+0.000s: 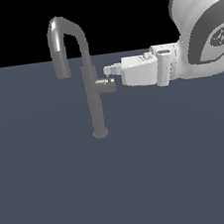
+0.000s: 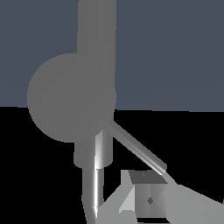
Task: Turn on the faucet by rotating a designated handle.
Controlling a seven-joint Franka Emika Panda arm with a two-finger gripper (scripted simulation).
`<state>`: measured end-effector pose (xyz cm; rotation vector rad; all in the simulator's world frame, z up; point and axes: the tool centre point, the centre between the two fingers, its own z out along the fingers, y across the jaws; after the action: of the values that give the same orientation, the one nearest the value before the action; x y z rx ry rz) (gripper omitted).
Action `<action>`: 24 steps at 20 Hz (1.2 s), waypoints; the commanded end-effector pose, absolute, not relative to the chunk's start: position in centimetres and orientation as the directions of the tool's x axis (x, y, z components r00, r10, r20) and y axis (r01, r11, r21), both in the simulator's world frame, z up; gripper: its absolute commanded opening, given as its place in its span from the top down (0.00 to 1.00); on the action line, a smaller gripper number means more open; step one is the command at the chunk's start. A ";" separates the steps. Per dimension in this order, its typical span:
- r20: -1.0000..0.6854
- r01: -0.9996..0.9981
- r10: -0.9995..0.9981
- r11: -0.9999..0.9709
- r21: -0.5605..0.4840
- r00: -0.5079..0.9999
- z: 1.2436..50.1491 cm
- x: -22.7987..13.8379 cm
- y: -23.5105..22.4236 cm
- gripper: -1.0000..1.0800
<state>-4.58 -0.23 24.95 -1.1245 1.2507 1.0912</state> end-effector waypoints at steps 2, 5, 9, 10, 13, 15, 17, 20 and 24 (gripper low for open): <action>-1.000 -0.991 -0.001 0.130 -0.009 0.009 22.9 -5.8 -0.1 1.00; -1.000 -0.992 0.000 0.129 0.000 0.000 21.2 -6.8 0.1 1.00; -1.000 -0.991 -0.001 0.129 -0.028 0.028 22.0 -6.0 0.0 1.00; -1.000 -0.991 0.000 0.129 -0.023 0.024 21.4 -6.1 0.0 1.00; -1.000 -0.992 0.000 0.129 -0.010 0.010 19.5 -6.4 0.0 1.00; -1.000 -0.992 0.000 0.129 -0.002 0.002 18.3 -6.7 0.1 1.00; -0.999 -0.991 0.002 0.128 -0.042 0.042 20.6 -5.9 -0.1 1.00; -1.000 -0.991 0.001 0.128 -0.030 0.030 19.1 -5.6 -0.1 1.00; -1.000 -0.992 0.001 0.129 -0.014 0.015 17.1 -5.4 -0.1 1.00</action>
<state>-5.19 -0.18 19.60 -1.1358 1.2187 1.0874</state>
